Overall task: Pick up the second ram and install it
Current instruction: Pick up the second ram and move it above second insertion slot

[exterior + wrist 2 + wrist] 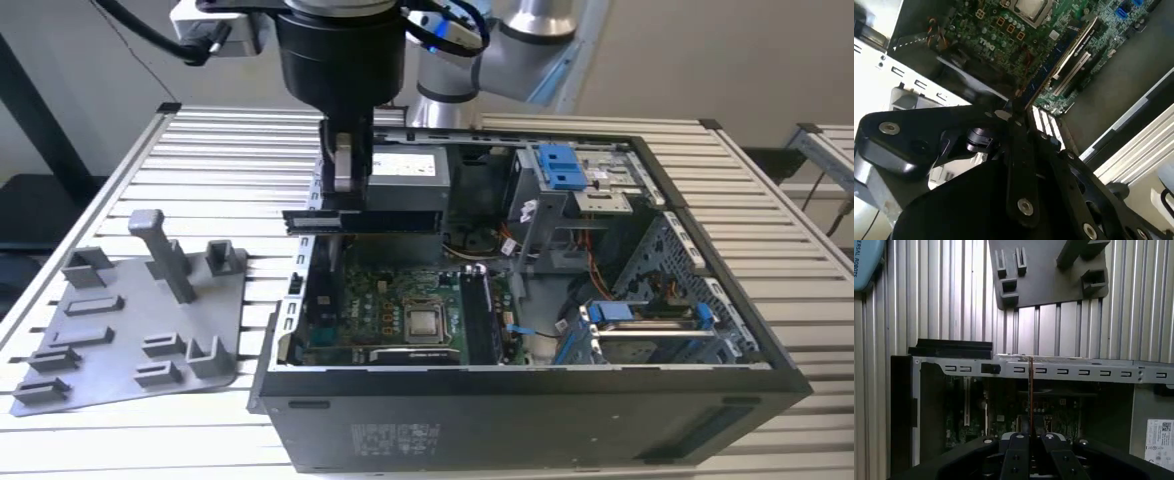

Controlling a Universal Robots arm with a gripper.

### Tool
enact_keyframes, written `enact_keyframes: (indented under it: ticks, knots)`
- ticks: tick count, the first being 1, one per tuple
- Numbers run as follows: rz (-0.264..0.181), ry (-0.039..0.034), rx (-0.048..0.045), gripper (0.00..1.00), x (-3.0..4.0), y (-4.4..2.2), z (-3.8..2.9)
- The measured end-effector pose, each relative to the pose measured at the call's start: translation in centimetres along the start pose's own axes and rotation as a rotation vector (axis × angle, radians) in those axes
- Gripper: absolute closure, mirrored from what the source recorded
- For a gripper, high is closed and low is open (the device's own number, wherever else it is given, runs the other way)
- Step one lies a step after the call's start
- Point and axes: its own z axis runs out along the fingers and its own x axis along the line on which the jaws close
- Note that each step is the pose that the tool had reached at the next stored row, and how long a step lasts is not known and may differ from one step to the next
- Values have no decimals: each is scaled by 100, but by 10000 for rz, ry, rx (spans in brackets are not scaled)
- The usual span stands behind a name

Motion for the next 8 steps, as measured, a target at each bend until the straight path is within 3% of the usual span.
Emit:
enact_keyframes:
  ticks: [8]
  knots:
    - [0, -6, 0, 86, 7, -317, -4]
